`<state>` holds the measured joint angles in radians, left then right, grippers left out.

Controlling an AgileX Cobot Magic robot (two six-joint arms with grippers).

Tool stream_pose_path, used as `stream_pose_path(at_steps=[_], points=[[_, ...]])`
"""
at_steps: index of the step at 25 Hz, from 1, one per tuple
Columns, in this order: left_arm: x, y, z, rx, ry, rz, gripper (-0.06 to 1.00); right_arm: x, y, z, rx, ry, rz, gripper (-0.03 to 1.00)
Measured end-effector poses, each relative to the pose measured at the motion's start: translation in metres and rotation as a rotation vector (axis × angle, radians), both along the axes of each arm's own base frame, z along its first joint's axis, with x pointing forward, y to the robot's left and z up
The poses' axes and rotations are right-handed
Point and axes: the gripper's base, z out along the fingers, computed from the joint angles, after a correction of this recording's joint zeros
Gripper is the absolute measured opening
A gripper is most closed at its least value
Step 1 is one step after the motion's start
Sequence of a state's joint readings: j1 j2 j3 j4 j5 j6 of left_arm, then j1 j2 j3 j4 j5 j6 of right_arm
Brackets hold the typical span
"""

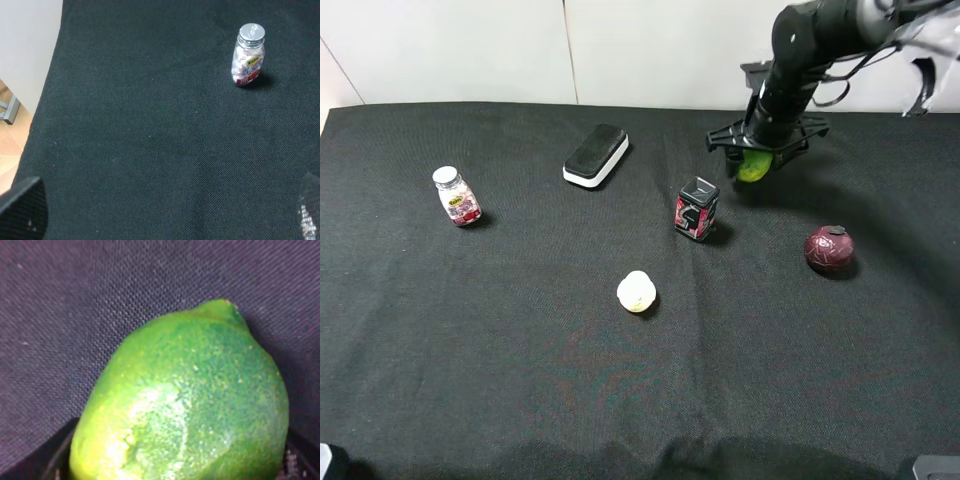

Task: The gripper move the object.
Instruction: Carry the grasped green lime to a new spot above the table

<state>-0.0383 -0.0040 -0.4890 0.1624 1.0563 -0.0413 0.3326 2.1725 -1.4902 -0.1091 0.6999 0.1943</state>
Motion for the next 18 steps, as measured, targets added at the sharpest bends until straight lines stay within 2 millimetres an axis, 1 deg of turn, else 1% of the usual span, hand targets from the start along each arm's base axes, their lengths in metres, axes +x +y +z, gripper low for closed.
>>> stream_pose_path(at_steps=[2, 7, 12, 18], points=[[0.000, 0.000, 0.000, 0.000, 0.000, 0.000, 1.00, -0.001, -0.001, 0.008, -0.001, -0.002, -0.001, 0.49], [0.000, 0.000, 0.000, 0.000, 0.000, 0.000, 1.00, -0.006, -0.003, 0.020, -0.012, 0.014, -0.005, 0.49], [0.000, 0.000, 0.000, 0.000, 0.000, 0.000, 1.00, -0.013, -0.006, 0.042, -0.022, 0.024, 0.006, 0.49], [0.000, 0.000, 0.000, 0.000, 0.000, 0.000, 1.00, -0.022, -0.008, 0.062, -0.034, 0.044, 0.022, 0.49]])
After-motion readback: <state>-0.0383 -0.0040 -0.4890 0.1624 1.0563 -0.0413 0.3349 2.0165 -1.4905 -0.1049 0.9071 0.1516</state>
